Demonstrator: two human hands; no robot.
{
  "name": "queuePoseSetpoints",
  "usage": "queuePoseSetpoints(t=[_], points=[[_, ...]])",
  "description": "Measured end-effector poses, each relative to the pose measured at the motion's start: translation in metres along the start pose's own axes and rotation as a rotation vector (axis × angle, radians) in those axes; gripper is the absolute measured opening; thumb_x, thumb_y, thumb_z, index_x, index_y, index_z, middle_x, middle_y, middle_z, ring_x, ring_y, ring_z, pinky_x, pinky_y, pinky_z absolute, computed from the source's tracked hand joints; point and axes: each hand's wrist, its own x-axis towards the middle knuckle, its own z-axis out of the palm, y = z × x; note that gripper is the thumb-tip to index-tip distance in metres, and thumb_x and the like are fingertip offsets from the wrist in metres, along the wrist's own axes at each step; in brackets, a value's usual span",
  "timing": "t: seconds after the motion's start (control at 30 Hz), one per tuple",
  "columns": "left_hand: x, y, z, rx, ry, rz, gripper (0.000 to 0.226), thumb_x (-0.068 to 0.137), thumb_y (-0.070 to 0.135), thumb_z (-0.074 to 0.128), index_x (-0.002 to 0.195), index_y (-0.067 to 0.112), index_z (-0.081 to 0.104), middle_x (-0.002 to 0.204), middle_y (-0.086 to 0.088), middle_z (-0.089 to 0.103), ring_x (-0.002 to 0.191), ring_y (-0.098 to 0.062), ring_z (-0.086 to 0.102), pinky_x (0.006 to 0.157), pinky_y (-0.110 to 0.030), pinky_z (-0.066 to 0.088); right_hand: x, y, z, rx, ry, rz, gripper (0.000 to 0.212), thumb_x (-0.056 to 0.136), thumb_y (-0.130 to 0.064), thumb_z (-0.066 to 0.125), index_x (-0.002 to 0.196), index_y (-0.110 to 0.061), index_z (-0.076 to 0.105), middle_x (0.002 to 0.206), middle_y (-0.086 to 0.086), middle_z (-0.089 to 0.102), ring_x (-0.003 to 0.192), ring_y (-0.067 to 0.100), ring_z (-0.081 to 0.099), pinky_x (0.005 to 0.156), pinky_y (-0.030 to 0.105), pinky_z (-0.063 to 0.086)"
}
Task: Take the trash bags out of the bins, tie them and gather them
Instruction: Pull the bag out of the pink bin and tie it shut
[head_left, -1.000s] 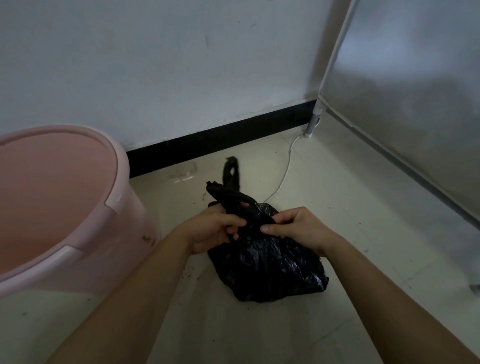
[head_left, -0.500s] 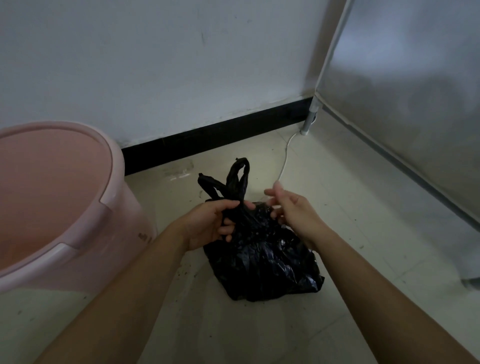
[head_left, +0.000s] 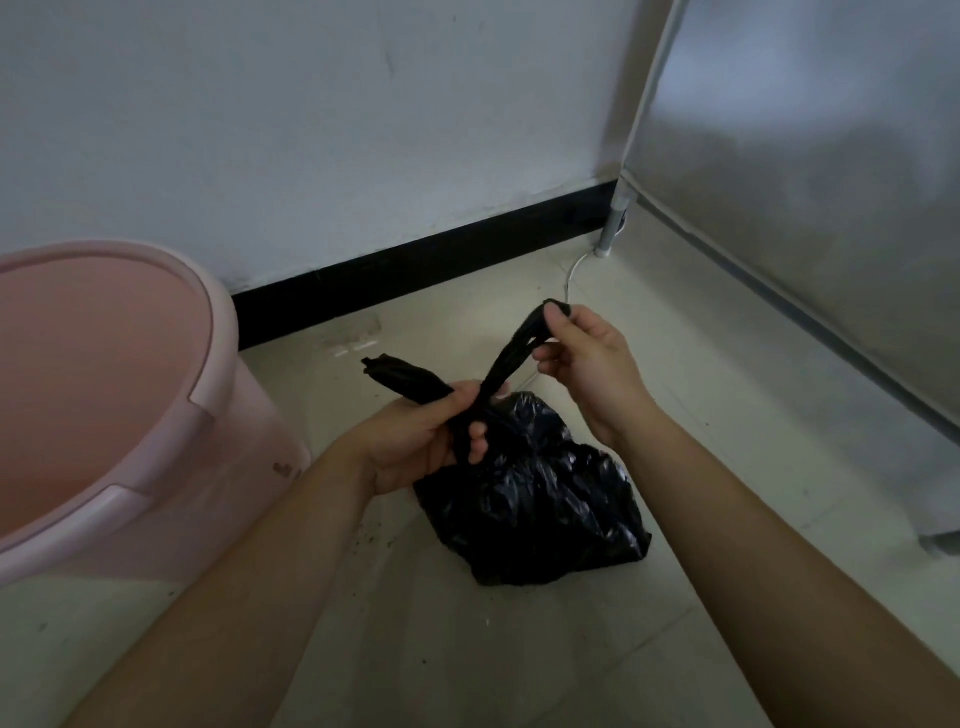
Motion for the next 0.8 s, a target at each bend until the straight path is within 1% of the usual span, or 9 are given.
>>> queuePoseSetpoints(t=[0.1,0.2,0.3,0.4,0.47,0.53,0.63,0.7,0.8], points=[[-0.001,0.002,-0.001,-0.14,0.007,0.062,0.044,0.104,0.034,0.036,0.136,0.011,0.055,0.099,-0.017,0.072,0.097,-0.028,0.072,0.08,-0.032,0.059,-0.003,0.0,-0.006,0.121,0.032,-0.006,0.019,0.104,-0.024,0.046,0.09,-0.017,0.057,0.099,0.005,0.073,0.08,0.013,0.063,0.069,0.027,0.05],[0.0,0.0,-0.001,-0.206,0.007,0.073,0.047,0.106,0.041,0.027,0.121,0.009,0.059,0.123,-0.028,0.066,0.118,-0.038,0.064,0.091,-0.037,0.058,-0.008,-0.005,-0.005,0.333,0.0,0.042,0.02,0.104,-0.022,0.042,0.09,-0.013,0.053,0.088,0.007,0.073,0.084,0.019,0.067,0.068,0.027,0.054],[0.004,0.0,0.001,-0.306,0.073,0.097,0.046,0.107,0.043,0.025,0.083,0.014,0.05,0.125,-0.032,0.063,0.12,-0.038,0.063,0.091,-0.036,0.058,-0.013,-0.008,-0.004,0.486,-0.001,0.144,0.027,0.101,-0.021,0.039,0.081,-0.009,0.054,0.069,0.005,0.062,0.068,0.019,0.064,0.058,0.025,0.053],[0.01,0.003,0.001,-0.363,0.186,0.118,0.045,0.106,0.04,0.034,0.069,0.016,0.041,0.124,-0.033,0.062,0.112,-0.036,0.067,0.088,-0.035,0.059,-0.015,0.005,-0.009,0.531,0.014,0.286,0.021,0.093,-0.023,0.039,0.074,-0.016,0.042,0.058,0.001,0.043,0.055,0.016,0.049,0.046,0.021,0.041],[0.012,0.003,0.001,-0.348,0.228,0.156,0.038,0.102,0.031,0.05,0.068,0.014,0.043,0.121,-0.031,0.062,0.11,-0.034,0.068,0.086,-0.036,0.06,-0.013,0.019,-0.014,0.471,0.001,0.386,0.016,0.088,-0.025,0.038,0.074,-0.018,0.037,0.058,-0.002,0.034,0.053,0.014,0.042,0.044,0.02,0.035],[0.011,-0.001,0.003,-0.27,0.247,0.214,0.032,0.093,0.007,0.062,0.069,0.014,0.042,0.109,-0.03,0.061,0.104,-0.031,0.07,0.083,-0.034,0.06,-0.01,0.027,-0.016,0.409,-0.011,0.456,0.014,0.085,-0.025,0.037,0.073,-0.019,0.035,0.059,-0.003,0.028,0.052,0.012,0.037,0.043,0.019,0.03],[0.007,-0.009,0.001,-0.166,0.252,0.261,0.05,0.084,-0.017,0.06,0.063,0.018,0.032,0.085,-0.017,0.055,0.096,-0.025,0.072,0.08,-0.032,0.06,-0.008,0.026,-0.019,0.243,-0.021,0.505,0.017,0.088,-0.027,0.041,0.072,-0.019,0.039,0.055,-0.003,0.031,0.049,0.012,0.04,0.041,0.019,0.032],[0.003,-0.009,-0.004,-0.076,0.245,0.267,0.052,0.082,-0.019,0.061,0.061,0.018,0.03,0.082,-0.013,0.06,0.091,-0.024,0.071,0.078,-0.03,0.06,-0.007,0.023,-0.027,-0.037,-0.009,0.467,0.016,0.091,-0.03,0.053,0.082,-0.016,0.053,0.056,-0.001,0.042,0.05,0.014,0.055,0.047,0.022,0.042],[-0.005,0.002,-0.011,0.082,0.213,0.246,0.053,0.08,-0.02,0.061,0.062,0.018,0.029,0.083,-0.013,0.069,0.086,-0.028,0.068,0.079,-0.03,0.059,-0.005,0.019,-0.04,-0.361,0.062,0.259,0.014,0.089,-0.02,0.068,0.097,-0.017,0.058,0.076,0.004,0.06,0.064,0.016,0.065,0.057,0.03,0.049]])
